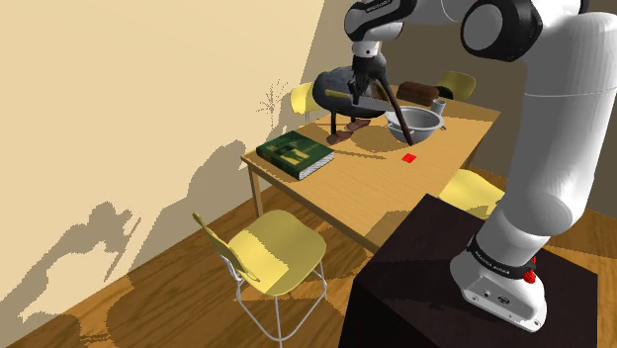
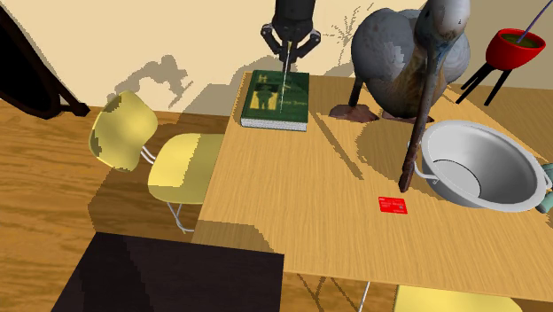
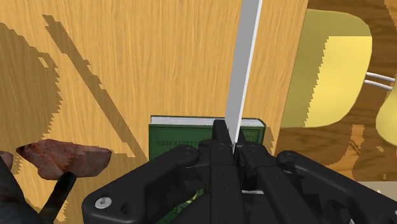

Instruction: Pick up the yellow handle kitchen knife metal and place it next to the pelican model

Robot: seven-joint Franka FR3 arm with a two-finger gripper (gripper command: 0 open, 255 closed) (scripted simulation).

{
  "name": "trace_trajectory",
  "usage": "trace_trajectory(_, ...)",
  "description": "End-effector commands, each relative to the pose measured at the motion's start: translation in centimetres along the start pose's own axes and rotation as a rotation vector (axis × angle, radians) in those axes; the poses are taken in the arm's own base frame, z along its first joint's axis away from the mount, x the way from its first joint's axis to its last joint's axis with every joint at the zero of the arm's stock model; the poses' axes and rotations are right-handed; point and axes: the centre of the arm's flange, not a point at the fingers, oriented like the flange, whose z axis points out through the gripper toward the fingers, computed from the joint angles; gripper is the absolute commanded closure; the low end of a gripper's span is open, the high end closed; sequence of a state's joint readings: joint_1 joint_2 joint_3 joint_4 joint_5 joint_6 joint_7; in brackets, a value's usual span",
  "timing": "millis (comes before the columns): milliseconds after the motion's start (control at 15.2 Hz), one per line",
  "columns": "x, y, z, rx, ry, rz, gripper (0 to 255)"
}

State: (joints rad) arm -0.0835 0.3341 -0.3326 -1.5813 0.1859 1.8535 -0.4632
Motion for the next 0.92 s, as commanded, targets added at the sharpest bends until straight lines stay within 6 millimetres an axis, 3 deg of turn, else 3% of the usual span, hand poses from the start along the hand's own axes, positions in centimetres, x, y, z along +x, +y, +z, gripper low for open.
trace_trajectory(0, 0.0, 0.1, 1.2, 0.0, 0.0, 0.0, 255)
trace_trajectory(858, 0.0, 0.6, 8.0, 0.0, 0.0, 0.0, 255)
